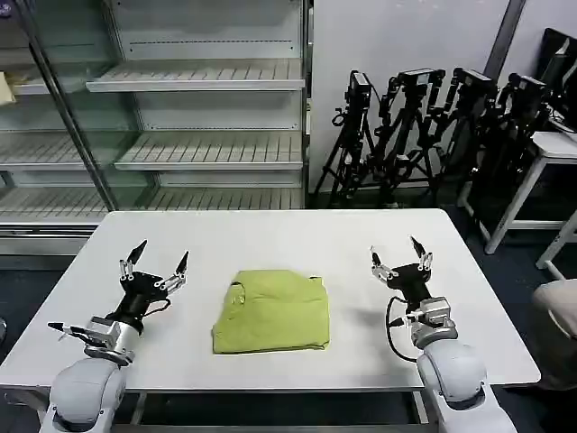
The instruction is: Fold and organize the clothes.
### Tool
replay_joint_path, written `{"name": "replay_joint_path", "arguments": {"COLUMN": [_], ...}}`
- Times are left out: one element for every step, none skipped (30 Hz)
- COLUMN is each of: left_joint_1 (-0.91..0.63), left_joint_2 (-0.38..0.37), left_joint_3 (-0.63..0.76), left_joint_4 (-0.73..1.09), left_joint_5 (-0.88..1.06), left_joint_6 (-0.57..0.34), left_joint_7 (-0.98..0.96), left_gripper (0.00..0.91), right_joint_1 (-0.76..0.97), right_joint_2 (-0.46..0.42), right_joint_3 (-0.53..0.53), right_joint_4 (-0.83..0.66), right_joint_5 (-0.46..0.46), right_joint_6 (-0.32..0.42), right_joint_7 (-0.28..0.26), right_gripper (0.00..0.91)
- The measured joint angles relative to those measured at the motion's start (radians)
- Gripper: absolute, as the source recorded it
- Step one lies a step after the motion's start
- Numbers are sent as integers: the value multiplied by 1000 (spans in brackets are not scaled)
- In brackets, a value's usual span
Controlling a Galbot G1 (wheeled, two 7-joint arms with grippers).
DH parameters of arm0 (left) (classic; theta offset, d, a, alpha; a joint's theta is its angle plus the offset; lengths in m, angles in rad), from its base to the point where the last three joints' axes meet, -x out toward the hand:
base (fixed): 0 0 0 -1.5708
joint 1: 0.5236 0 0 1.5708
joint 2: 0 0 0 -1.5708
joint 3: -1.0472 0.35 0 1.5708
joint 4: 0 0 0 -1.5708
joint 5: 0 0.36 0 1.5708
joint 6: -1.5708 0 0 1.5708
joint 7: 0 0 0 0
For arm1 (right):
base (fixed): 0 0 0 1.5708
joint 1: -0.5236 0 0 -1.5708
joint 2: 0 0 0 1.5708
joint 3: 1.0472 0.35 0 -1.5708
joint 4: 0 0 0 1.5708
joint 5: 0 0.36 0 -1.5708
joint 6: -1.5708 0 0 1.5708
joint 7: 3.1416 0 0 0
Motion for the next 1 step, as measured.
{"name": "replay_joint_path", "arguments": {"left_joint_1": [3], "left_joint_2": [2], "left_joint_3": [-1], "left_joint_4": [0], "left_joint_5": [4], "left_joint_6": [-4], "left_joint_7": [1], "left_gripper": [907], "right_joint_1": [-1], "right_joint_2": [2], "right_joint_3": [3], "right_joint_4": [0], "right_joint_5": [0], "right_joint_6": [5], "right_joint_7": [0], "right_gripper": [907]}}
